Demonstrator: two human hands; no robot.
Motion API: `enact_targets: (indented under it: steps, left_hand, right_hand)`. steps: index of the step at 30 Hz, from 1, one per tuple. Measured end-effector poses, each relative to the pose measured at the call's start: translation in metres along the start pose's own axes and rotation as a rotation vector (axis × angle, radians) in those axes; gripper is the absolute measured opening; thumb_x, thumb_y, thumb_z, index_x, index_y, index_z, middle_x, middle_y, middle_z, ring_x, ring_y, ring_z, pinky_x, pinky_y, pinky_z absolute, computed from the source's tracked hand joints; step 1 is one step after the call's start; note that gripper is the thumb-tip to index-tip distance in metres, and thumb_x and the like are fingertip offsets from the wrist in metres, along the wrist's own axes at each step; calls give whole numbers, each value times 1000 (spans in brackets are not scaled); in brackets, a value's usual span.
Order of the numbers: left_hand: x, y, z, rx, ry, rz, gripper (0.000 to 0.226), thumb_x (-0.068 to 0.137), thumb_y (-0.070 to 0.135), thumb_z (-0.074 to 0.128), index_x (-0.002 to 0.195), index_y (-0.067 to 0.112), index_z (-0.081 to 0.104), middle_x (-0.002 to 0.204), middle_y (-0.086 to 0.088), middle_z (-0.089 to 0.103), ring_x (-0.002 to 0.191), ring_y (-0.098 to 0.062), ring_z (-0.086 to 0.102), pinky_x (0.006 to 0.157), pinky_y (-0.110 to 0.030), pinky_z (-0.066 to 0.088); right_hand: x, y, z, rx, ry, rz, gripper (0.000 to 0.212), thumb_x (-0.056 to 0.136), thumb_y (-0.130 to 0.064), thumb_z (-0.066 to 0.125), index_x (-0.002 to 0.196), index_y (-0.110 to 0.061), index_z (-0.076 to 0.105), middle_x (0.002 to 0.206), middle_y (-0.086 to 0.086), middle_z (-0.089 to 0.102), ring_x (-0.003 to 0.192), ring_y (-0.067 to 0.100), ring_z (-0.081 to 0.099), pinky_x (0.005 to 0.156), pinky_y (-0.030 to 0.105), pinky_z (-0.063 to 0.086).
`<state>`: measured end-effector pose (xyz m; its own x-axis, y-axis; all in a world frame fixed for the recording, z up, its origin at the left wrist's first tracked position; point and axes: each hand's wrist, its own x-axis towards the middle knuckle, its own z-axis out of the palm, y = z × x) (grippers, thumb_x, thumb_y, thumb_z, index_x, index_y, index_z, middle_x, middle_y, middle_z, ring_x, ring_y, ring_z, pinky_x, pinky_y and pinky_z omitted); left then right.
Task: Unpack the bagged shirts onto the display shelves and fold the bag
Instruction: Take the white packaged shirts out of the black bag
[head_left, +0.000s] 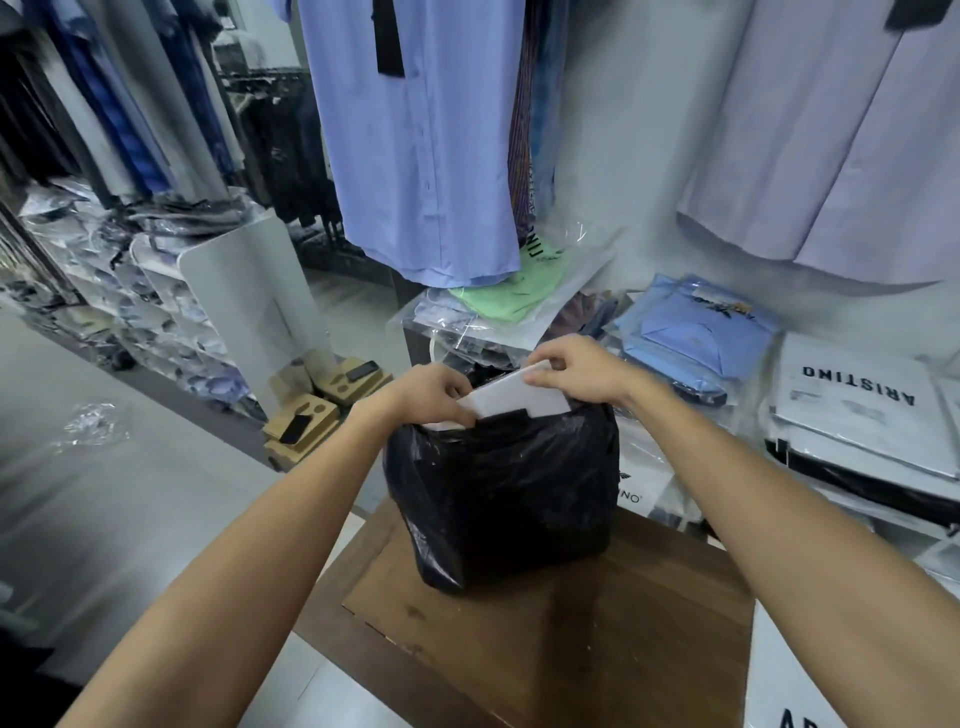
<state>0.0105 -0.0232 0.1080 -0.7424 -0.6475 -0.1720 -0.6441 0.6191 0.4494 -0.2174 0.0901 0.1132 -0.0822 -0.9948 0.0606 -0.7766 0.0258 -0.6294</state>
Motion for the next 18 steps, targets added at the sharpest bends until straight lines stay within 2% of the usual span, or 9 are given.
enact_targets:
  steps: [4, 6, 8, 9, 11, 14, 16, 18]
  left_hand:
    - [-10, 2, -20, -37, 36, 7, 22, 75, 43, 86, 72, 30, 69, 53, 16, 46, 54, -2, 46, 54, -21, 32]
    - [-13, 5, -34, -127, 90, 19, 27, 73, 42, 88, 66, 26, 67, 53, 14, 48, 52, -4, 47, 55, -24, 36]
    - [-15, 11, -51, -261, 177, 19, 26, 72, 39, 90, 79, 20, 74, 73, 2, 70, 71, -18, 67, 71, -39, 53]
    - [-17, 14, -61, -300, 213, 26, 26, 72, 38, 90, 85, 19, 76, 85, -1, 76, 83, -22, 72, 81, -43, 57]
    - [-21, 23, -80, -308, 264, 56, 25, 73, 37, 89, 88, 20, 78, 92, -2, 78, 91, -24, 73, 88, -44, 57]
    - [-26, 37, -108, -272, 333, 79, 26, 71, 42, 89, 84, 23, 77, 83, 6, 77, 84, -19, 73, 78, -36, 57]
    - [-27, 45, -126, -138, 381, 76, 35, 67, 60, 85, 82, 30, 77, 81, 10, 76, 82, -15, 72, 80, -39, 57]
    - [-29, 55, -143, -66, 425, 24, 54, 66, 80, 72, 71, 27, 72, 72, 9, 69, 75, -17, 67, 73, -40, 53]
  right_hand:
    - [5, -18, -15, 73, 104, -46, 13, 92, -27, 74, 105, -25, 77, 78, -22, 63, 76, -6, 57, 70, 16, 40]
    - [8, -27, -20, 158, 206, -57, 15, 91, -25, 75, 106, -25, 76, 70, -24, 62, 69, -9, 55, 66, 13, 39]
    - [10, -36, -28, 370, 325, -38, 26, 88, -23, 79, 113, -25, 71, 73, -18, 65, 70, -5, 61, 66, 16, 45]
    - [11, -39, -32, 540, 346, -23, 37, 86, -20, 82, 119, -24, 67, 76, -12, 71, 72, 0, 67, 65, 18, 50]
    - [11, -36, -39, 757, 276, 33, 53, 79, -16, 87, 126, -21, 63, 93, -1, 79, 85, 14, 76, 67, 26, 58]
    - [8, -28, -38, 618, 80, 122, 42, 75, -12, 89, 111, -20, 70, 108, 1, 79, 100, 16, 75, 79, 26, 59]
    - [7, -27, -35, 623, 68, 136, 35, 78, -10, 86, 109, -17, 71, 114, 6, 77, 99, 14, 75, 82, 26, 59]
    - [9, -32, -39, 684, 109, 99, 32, 83, -7, 81, 112, -13, 71, 112, 5, 77, 100, 17, 75, 84, 30, 60]
